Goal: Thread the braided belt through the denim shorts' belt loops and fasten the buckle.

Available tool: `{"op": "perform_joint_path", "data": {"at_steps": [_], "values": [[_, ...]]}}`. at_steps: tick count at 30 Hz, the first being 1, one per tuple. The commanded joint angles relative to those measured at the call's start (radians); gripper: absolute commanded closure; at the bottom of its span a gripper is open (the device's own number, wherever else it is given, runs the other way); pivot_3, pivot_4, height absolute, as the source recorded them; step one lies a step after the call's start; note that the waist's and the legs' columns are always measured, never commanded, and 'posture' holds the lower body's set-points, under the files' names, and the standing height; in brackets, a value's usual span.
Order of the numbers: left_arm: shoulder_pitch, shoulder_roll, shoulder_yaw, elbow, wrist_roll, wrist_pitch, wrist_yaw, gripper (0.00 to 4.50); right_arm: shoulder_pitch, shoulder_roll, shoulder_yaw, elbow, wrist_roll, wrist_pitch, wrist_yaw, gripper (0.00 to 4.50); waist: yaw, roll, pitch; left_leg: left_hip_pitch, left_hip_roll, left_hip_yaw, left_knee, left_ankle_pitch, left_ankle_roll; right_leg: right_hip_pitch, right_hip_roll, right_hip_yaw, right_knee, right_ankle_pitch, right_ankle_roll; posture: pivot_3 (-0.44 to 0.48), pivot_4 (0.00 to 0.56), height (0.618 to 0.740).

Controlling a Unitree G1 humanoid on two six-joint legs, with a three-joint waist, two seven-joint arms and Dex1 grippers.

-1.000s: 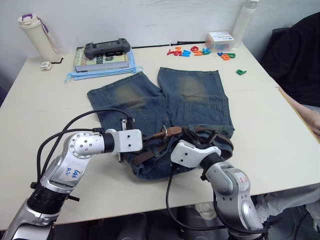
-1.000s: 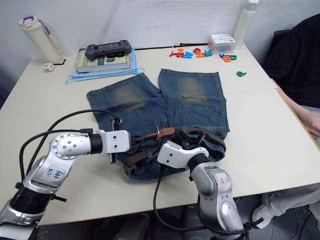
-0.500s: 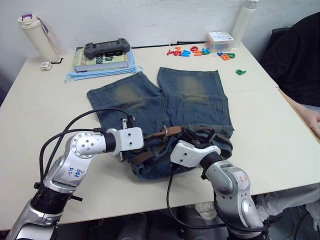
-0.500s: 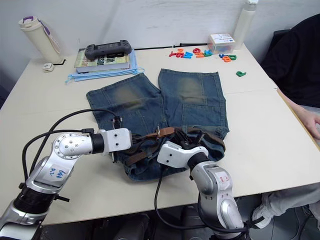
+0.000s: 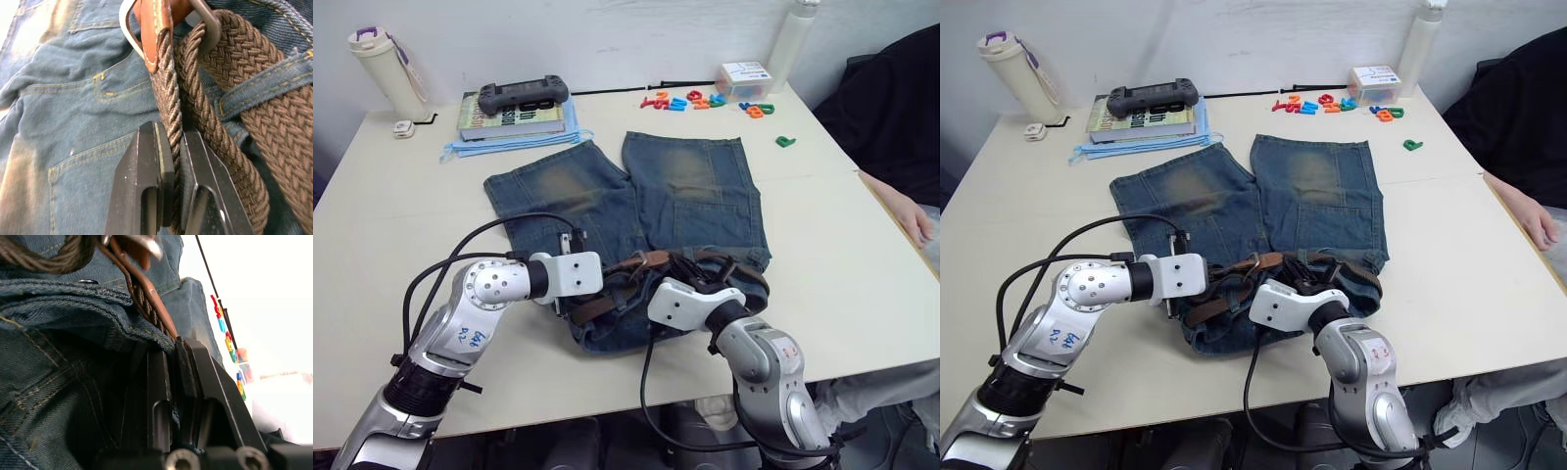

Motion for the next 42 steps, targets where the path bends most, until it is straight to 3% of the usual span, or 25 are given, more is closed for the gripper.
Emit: {"op": "perform_joint_path", "data": {"at_steps": [1, 5, 17, 26, 34, 42], "values": [[-0.01, 0.024, -0.029, -0.015, 0.041, -0.076, -0.008, 4.5, -0.005, 0.011, 0.029, -0.041, 0.01, -0.036, 0.004, 4.42, 0.0, 0.0, 0.0, 0.0, 0.0, 0.0, 0.0, 0.0, 0.0, 0.0, 0.0, 0.0, 0.0, 0.0, 0.0, 0.0, 0.15, 0.707], [-0.031, 0.071, -0.027, 0.011, 0.143, -0.168, 0.035, 4.5, 0.003, 0.013, 0.029, -0.046, 0.01, -0.033, 0.007, 4.42, 0.001, 0.0, 0.0, 0.0, 0.0, 0.0, 0.0, 0.0, 0.0, 0.0, 0.0, 0.0, 0.0, 0.0, 0.0, 0.0, 0.15, 0.707], [-0.054, 0.038, -0.006, -0.029, 0.258, -0.142, 0.075, 4.5, -0.011, 0.018, 0.023, -0.04, 0.015, -0.029, 0.012, 4.42, 0.001, 0.0, 0.0, 0.0, 0.0, 0.0, 0.0, 0.0, 0.0, 0.0, 0.0, 0.0, 0.0, 0.0, 0.0, 0.0, 0.15, 0.707], [-0.024, -0.154, -0.06, -0.052, 0.222, -0.034, 0.092, 4.5, -0.024, 0.015, 0.033, -0.031, 0.02, -0.041, 0.02, 4.42, 0.002, 0.0, 0.0, 0.0, 0.0, 0.0, 0.0, 0.0, 0.0, 0.0, 0.0, 0.0, 0.001, 0.0, 0.0, 0.0, 0.15, 0.707], [-0.06, -0.21, -0.12, 0.009, 0.224, -0.101, 0.073, 4.5, -0.022, 0.001, 0.031, -0.027, 0.02, -0.049, 0.024, 4.42, 0.003, 0.0, 0.0, 0.0, 0.0, 0.0, 0.001, 0.0, -0.001, 0.0, 0.0, 0.0, 0.002, 0.0, 0.0, 0.0, 0.15, 0.707], [-0.029, -0.322, -0.095, 0.007, 0.147, 0.036, 0.064, 4.5, -0.011, -0.001, 0.027, -0.034, 0.032, -0.043, 0.045, 4.42, 0.003, 0.0, 0.0, 0.0, -0.001, 0.0, 0.002, 0.0, 0.0, 0.0, 0.0, 0.0, 0.002, 0.0, 0.0, 0.0, 0.15, 0.707]]}}
